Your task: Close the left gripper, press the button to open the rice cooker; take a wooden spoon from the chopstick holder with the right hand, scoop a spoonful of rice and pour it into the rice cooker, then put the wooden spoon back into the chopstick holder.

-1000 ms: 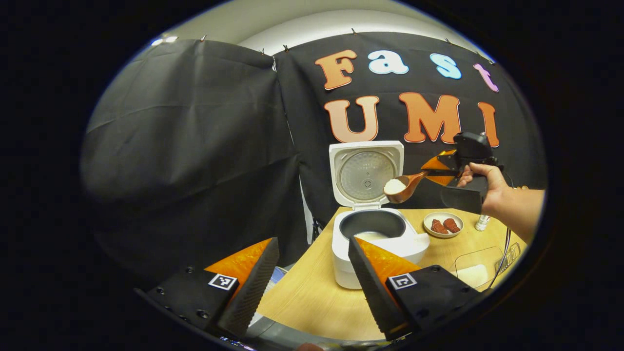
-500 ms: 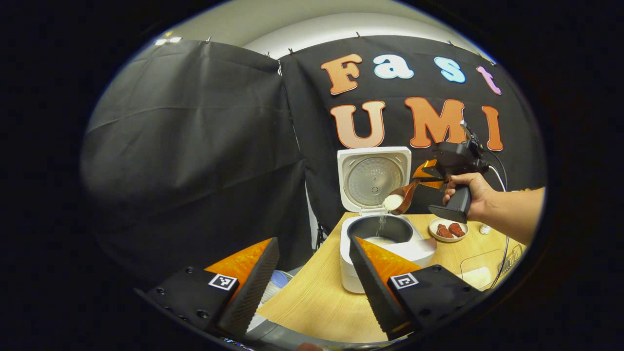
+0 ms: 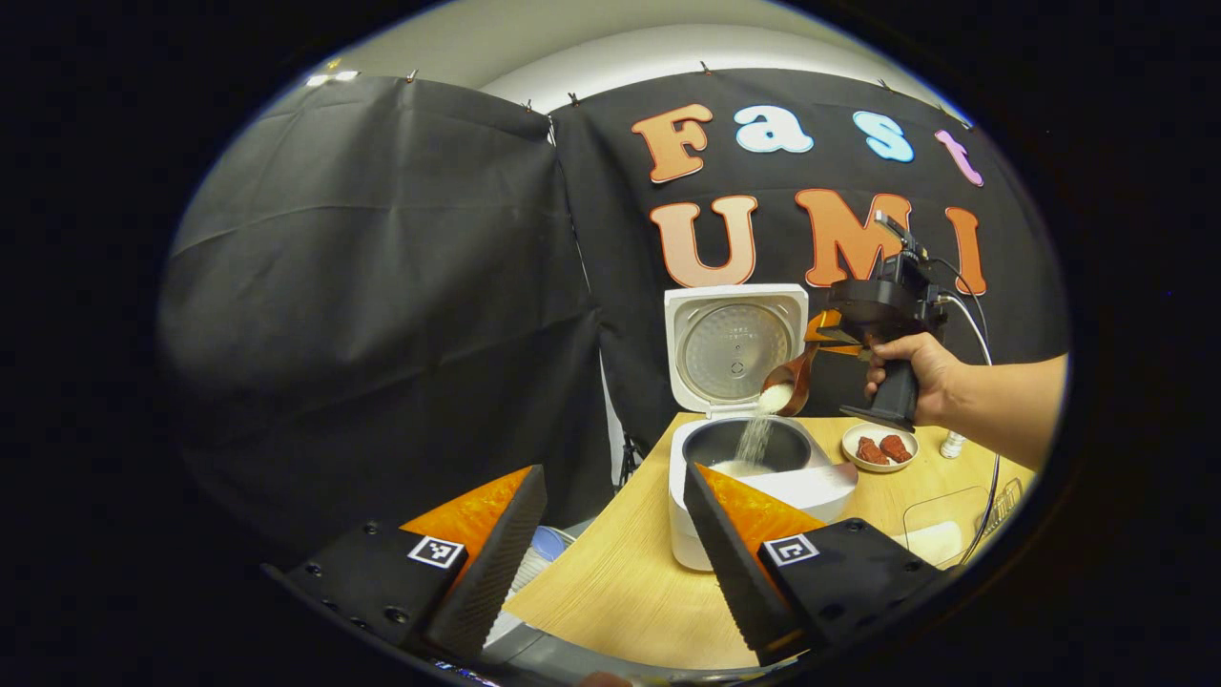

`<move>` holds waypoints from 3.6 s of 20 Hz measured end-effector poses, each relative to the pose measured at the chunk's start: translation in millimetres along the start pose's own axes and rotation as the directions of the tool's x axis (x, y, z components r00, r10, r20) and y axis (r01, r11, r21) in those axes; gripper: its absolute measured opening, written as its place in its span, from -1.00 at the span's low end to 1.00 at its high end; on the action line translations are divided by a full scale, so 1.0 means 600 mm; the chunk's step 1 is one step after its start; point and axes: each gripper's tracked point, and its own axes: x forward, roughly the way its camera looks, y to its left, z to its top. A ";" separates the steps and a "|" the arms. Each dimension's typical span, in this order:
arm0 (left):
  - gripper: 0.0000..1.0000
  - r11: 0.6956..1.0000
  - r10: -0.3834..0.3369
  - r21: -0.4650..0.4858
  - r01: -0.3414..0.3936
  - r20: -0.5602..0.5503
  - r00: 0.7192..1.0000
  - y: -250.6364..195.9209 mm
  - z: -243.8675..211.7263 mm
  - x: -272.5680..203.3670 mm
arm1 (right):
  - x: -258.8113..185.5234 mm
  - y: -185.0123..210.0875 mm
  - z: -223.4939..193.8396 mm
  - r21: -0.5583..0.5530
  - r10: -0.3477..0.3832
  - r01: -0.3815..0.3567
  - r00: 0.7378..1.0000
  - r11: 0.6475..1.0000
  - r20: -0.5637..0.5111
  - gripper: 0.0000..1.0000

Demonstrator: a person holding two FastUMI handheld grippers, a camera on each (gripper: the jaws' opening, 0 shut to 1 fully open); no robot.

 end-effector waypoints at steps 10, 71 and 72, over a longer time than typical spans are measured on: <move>0.96 1.000 -0.013 0.002 0.013 -0.014 1.000 -0.010 -0.009 -0.003 | -0.027 0.039 0.003 -0.256 0.067 -0.058 0.997 0.965 0.024 -0.73; 1.00 0.922 -0.371 0.113 0.369 -0.011 0.929 -0.396 0.041 -0.072 | -0.621 -0.589 0.059 0.058 -0.445 0.441 0.892 0.895 0.083 -0.72; 0.93 0.922 -0.371 0.113 0.370 -0.011 0.929 -0.398 0.043 -0.076 | -0.628 -0.599 0.053 0.060 -0.457 0.454 0.886 0.889 0.080 -0.72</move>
